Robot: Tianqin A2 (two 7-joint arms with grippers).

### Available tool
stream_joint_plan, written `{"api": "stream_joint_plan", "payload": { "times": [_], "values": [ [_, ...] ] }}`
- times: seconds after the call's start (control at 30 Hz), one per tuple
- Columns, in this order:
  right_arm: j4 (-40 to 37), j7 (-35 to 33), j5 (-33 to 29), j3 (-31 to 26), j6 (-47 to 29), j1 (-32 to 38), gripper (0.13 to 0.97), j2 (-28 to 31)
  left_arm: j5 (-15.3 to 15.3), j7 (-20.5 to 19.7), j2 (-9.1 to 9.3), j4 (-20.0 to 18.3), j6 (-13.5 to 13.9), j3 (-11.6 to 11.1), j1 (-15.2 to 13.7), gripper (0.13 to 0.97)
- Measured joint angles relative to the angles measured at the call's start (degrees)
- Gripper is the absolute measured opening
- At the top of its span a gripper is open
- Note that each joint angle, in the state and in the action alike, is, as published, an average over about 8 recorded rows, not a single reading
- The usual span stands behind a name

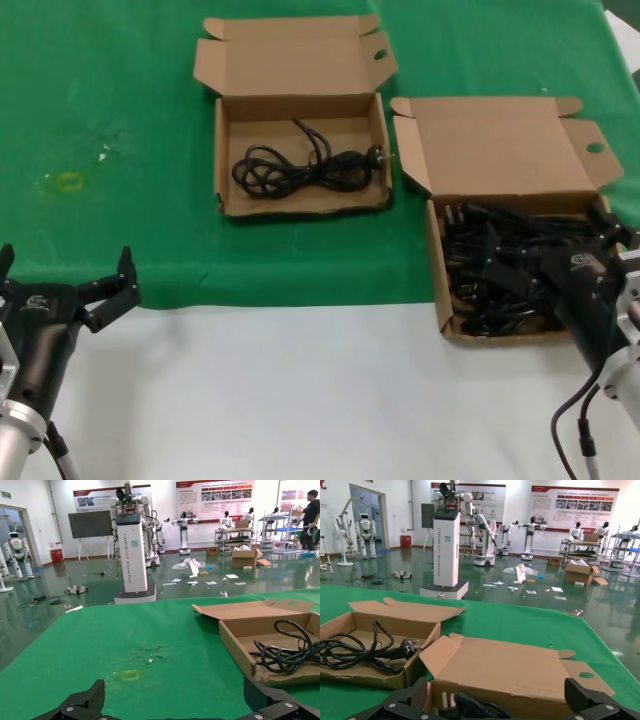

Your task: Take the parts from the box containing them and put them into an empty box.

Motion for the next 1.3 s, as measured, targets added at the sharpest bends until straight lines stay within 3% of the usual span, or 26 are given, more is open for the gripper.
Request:
{"api": "stream_joint_plan", "payload": {
  "times": [1.3],
  "values": [
    [0.00,0.00,0.00,0.00,0.00,0.00,0.966,0.00,0.00,0.00,0.00,0.00,0.00,0.00,0.00,0.966]
  ]
}}
